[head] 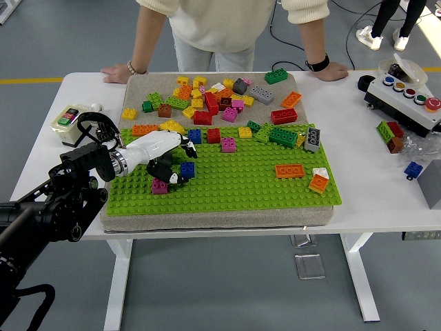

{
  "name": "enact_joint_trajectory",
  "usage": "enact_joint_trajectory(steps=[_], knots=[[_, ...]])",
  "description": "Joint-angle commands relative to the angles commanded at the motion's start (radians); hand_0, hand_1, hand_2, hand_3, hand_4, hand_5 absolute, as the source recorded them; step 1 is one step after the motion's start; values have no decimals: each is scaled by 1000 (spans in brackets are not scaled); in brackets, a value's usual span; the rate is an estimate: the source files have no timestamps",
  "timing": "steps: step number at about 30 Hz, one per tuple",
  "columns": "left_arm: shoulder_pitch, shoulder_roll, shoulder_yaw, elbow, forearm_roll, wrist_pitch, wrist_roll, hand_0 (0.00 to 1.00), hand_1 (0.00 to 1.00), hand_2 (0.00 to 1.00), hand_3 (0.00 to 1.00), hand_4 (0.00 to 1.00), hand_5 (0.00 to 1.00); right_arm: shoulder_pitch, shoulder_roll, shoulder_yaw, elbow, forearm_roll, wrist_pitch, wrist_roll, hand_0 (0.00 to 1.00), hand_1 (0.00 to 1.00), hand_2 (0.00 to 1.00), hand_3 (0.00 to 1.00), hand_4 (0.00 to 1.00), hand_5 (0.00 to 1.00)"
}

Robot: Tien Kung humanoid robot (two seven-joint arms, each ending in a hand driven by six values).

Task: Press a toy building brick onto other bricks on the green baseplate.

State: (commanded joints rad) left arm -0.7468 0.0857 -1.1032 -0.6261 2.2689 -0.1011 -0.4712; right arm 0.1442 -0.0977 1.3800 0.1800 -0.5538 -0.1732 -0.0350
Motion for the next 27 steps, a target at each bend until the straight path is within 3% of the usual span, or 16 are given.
enact_joint_trajectory(steps=[17, 27], knots=[[-12, -13, 7, 41, 0, 21, 6, 892, 738, 648, 642, 880, 155, 1, 0, 4, 0, 3, 4, 1, 729, 660, 705, 589, 917, 500], [-14, -18, 8, 50, 0, 32, 7, 881, 726, 610, 589, 801, 105, 2, 1, 6, 0, 5, 3, 2, 731, 660, 706, 588, 917, 500]])
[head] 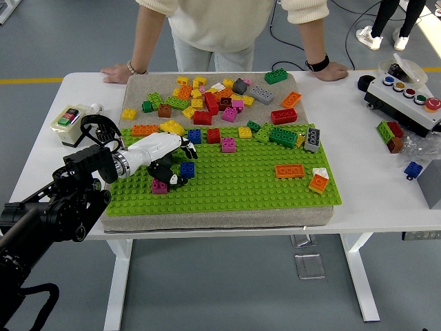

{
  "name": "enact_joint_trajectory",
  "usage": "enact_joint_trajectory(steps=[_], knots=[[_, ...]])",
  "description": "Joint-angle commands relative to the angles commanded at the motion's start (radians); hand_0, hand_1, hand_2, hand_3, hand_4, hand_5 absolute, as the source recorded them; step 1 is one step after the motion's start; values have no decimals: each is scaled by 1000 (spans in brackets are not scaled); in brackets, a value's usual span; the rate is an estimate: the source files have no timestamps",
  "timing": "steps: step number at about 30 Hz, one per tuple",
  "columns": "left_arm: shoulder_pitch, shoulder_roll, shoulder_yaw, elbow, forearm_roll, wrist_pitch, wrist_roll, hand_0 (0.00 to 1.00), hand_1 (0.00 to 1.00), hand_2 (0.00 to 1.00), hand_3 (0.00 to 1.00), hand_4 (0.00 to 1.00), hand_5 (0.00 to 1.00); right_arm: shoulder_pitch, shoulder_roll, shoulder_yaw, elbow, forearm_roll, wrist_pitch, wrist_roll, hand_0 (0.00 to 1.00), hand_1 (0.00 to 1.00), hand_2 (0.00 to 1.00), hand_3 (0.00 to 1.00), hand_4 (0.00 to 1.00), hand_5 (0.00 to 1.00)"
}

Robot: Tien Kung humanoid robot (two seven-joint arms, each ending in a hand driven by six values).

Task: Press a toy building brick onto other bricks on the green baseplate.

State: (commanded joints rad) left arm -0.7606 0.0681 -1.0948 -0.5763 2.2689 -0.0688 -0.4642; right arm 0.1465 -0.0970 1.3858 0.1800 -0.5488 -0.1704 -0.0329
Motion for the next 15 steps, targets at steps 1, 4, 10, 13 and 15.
enact_joint_trajectory(steps=[1, 4, 10, 13, 15], knots=[[0, 0, 0, 0, 0, 0, 0, 881, 726, 610, 589, 801, 105, 0, 0, 0, 0, 0, 0, 0, 731, 660, 706, 588, 917, 500], [0, -1, 1, 0, 0, 3, 0, 872, 711, 581, 548, 741, 60, -1, 0, 0, 0, 0, 0, 0, 732, 660, 706, 587, 916, 498], [-1, -3, 3, 1, 0, 6, 1, 859, 665, 570, 533, 679, 18, -1, 0, 0, 0, 1, -1, 0, 731, 661, 706, 588, 916, 498], [-1, -3, 5, 2, 0, 7, 1, 859, 665, 570, 533, 679, 18, -1, 1, 0, 0, 2, -1, 0, 731, 661, 706, 588, 916, 498], [-1, -3, 5, 3, 0, 8, 1, 846, 647, 564, 528, 666, 10, -1, 1, 0, 0, 2, -1, 1, 732, 660, 705, 588, 916, 498]])
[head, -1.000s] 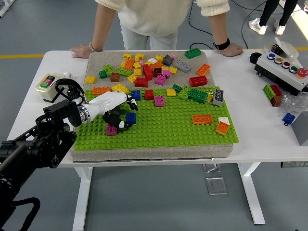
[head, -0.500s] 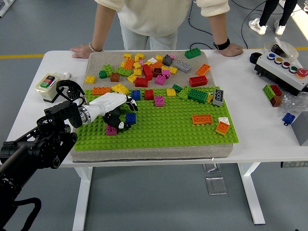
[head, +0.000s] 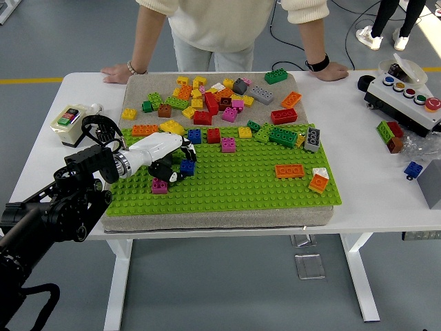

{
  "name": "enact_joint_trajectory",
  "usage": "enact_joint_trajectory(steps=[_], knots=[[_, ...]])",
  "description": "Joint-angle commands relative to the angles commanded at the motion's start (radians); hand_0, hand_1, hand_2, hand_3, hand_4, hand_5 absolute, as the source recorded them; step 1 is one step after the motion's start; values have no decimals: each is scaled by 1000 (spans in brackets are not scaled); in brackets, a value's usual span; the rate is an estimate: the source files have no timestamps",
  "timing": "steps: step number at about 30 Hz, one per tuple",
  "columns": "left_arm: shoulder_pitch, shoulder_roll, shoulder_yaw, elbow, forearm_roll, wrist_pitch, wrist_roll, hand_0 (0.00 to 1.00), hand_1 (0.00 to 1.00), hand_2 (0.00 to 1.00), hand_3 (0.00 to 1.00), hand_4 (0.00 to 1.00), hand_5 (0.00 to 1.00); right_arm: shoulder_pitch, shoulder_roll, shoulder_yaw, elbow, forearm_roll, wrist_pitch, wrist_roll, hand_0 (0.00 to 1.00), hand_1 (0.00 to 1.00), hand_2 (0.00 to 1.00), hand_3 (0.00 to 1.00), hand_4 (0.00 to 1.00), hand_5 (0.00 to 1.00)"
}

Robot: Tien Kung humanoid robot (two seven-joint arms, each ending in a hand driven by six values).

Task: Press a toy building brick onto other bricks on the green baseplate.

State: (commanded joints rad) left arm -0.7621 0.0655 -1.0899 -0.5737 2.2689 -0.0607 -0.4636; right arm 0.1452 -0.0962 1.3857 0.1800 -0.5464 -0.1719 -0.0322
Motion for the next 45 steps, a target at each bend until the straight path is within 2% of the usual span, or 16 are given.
enact_joint_trajectory(steps=[22, 24, 35, 45], knots=[[17, 7, -11, -28, 0, -8, 2, 837, 628, 566, 530, 664, 2, -3, 2, -7, 0, 0, -3, 0, 731, 659, 705, 588, 915, 495], [21, 8, -16, -40, 0, -13, 2, 833, 623, 564, 527, 638, 2, -4, 2, -6, 0, 0, -3, 0, 731, 660, 706, 589, 915, 495], [36, 22, -46, -114, 0, -36, 3, 827, 620, 564, 529, 635, 2, -6, 2, 0, 0, 0, -1, 3, 731, 660, 706, 587, 915, 495], [63, 49, -60, -192, 0, -57, 3, 824, 619, 566, 533, 641, 2, -8, -1, 11, 0, 0, 1, 4, 731, 661, 706, 589, 915, 495]])
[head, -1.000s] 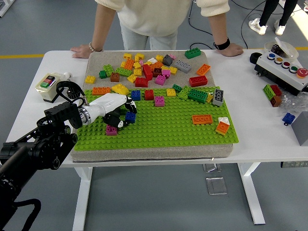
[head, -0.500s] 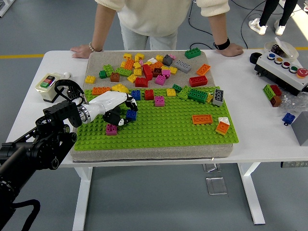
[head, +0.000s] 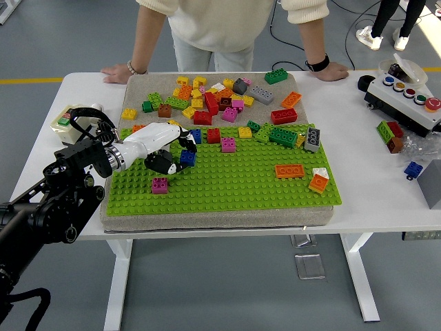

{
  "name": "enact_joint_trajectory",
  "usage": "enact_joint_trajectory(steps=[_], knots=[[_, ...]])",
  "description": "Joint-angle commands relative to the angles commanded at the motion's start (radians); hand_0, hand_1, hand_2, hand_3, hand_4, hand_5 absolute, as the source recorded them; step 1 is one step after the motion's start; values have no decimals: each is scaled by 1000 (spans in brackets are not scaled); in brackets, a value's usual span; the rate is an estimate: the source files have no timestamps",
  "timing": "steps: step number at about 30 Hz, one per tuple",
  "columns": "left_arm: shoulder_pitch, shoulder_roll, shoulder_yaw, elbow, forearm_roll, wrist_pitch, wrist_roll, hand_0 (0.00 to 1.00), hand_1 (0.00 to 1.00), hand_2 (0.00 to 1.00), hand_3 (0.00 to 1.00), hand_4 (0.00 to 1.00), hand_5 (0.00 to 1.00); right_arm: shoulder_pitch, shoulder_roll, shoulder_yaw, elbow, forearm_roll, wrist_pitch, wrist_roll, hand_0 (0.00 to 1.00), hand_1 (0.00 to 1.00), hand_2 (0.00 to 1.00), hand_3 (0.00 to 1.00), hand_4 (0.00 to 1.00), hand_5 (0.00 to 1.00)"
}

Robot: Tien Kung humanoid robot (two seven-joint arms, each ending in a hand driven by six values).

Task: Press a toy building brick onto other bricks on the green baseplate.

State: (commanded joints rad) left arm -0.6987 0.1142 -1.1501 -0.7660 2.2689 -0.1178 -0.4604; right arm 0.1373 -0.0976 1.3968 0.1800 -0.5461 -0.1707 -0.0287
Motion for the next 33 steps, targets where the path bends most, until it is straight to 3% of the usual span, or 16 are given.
enact_joint_trajectory(steps=[10, 16, 33], knots=[[51, 31, -29, -88, 0, -20, 5, 823, 619, 568, 534, 645, 2, -2, -5, 10, 0, 1, 2, 8, 731, 660, 706, 589, 915, 494], [97, 49, -58, -163, 0, -31, 12, 822, 617, 567, 534, 645, 2, -5, -10, 19, 0, 1, 8, 9, 731, 660, 706, 589, 915, 495], [228, 95, -113, -296, 0, -53, 25, 823, 620, 571, 537, 670, 5, -11, -13, 26, 0, -1, 8, 8, 729, 660, 707, 589, 916, 497]])
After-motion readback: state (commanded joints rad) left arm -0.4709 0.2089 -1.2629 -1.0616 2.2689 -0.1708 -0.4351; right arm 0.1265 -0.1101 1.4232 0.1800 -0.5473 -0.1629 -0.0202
